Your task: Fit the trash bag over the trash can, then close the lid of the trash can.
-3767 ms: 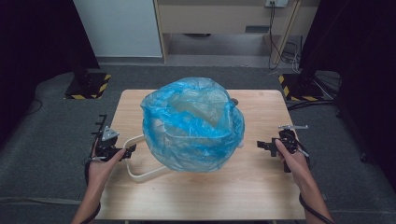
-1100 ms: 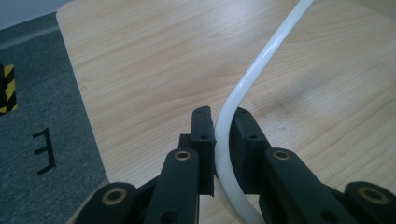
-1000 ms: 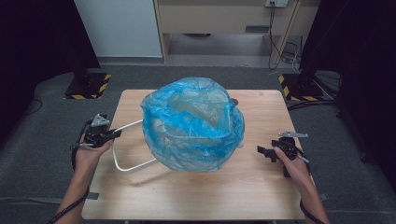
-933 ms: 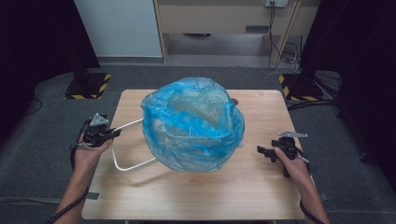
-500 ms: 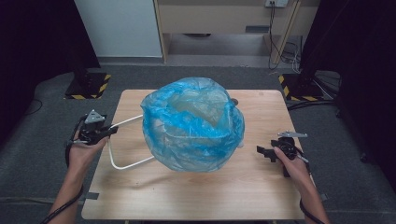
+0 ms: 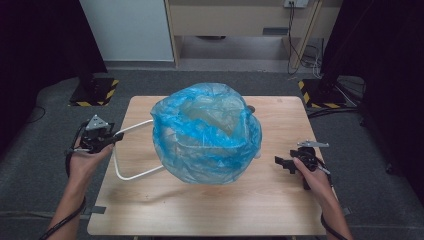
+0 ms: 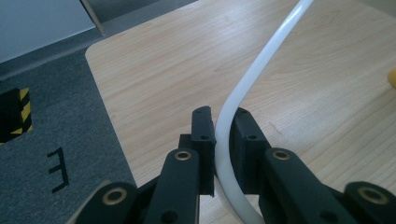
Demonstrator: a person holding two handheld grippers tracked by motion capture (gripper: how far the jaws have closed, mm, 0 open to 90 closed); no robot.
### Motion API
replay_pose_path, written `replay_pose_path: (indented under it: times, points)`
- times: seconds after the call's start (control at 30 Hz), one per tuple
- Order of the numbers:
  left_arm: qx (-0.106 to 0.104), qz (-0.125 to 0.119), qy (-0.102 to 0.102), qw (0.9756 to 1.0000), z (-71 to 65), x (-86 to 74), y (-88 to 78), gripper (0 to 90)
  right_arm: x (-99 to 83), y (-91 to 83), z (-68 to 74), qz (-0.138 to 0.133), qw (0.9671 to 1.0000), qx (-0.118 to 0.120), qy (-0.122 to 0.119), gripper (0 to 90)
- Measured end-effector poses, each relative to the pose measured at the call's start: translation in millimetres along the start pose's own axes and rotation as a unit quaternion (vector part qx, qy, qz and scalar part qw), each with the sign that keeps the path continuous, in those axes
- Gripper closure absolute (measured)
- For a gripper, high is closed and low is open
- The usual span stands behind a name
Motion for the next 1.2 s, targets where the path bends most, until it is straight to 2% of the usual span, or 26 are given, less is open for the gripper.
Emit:
replay_pose_path:
  times: [0.3, 0.87, 1.2]
  points:
    - [0.003, -0.007, -0.002, 1.0, 3.7, -4.0, -19.2, 80.3, -0.2, -0.3, 0.0, 0.002, 1.0, 0.002, 0.005, 9.9]
    - [0.009, -0.032, 0.004, 0.9994, 0.9, -9.1, -74.3, 80.4, 0.1, 0.1, 0.1, -0.001, 1.0, 0.0, 0.003, 9.9]
    - [-0.001, -0.058, -0.011, 0.9982, 3.4, -1.9, -86.7, 80.5, 0.5, 0.9, 1.1, 0.0, 1.0, -0.004, 0.001, 9.9]
Point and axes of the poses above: each handheld gripper's, and its own axes: y roughly forward along the jaws, x roughly out of its top, z roughly to its left, the point moved 6 cm from there along y, roughly forward along the jaws, and after that the axes turned 10 degrees about -x, right-handed, at the moved point
